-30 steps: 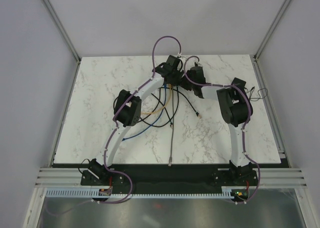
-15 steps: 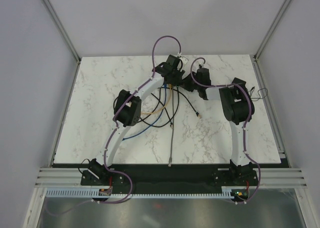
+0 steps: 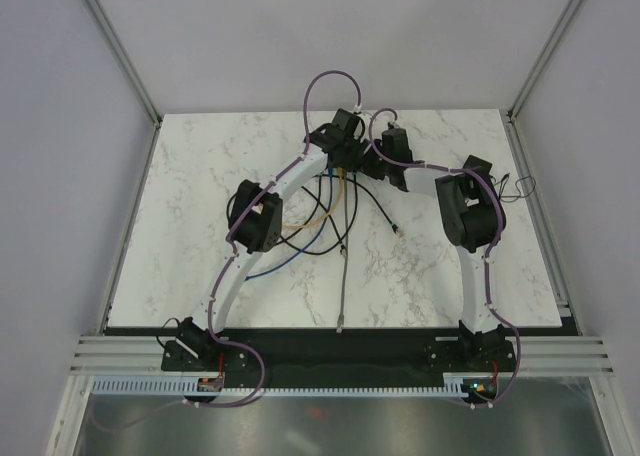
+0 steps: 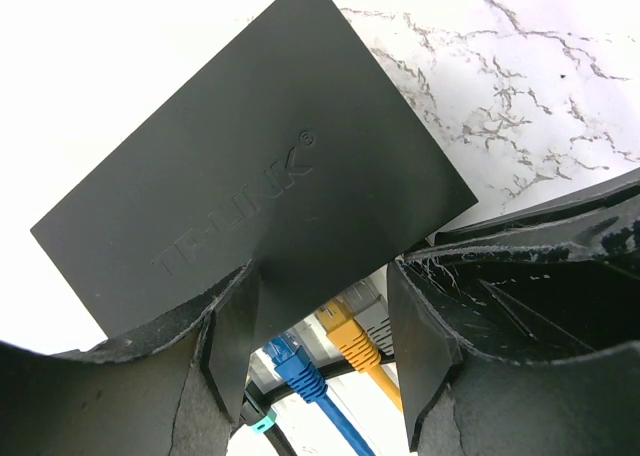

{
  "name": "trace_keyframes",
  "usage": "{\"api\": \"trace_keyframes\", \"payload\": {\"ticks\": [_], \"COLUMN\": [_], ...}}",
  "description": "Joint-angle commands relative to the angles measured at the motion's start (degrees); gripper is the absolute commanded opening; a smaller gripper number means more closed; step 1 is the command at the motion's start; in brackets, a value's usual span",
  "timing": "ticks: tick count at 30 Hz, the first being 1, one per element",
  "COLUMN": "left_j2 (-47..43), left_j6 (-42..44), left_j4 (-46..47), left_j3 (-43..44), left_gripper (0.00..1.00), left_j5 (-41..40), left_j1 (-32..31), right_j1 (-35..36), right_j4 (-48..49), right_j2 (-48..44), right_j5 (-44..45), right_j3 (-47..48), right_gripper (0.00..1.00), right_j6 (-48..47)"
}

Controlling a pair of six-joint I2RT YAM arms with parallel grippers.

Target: Pull the plug from the switch port

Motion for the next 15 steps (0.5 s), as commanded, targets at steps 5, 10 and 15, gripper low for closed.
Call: {"api": "trace_keyframes", "payload": {"ticks": [5,10,15], "left_j2": [2.23,2.32,2.41], "left_j6": [-3.0,-3.26,-3.35], "left_j4": [3.0,3.0,3.0], "left_j3": [2.46,2.63,2.89], "left_gripper": [0.61,0.61,0.61], "left_j5": [1.27,1.45,1.62], "left_j1": [1.74,1.83,1.83], "right_j1": [0.71,-1.4,-1.76], "right_j4": [-0.24,7.41,4.54], "right_j2": [0.05,0.23,-0.38], "right_j5": [-13.25,-17.21,-15.38], "right_j3": [-4.04,-7.82,-8.1], "right_gripper": [0.0,0.0,0.0], "right_j6": [3.96,9.07,5.94]}}
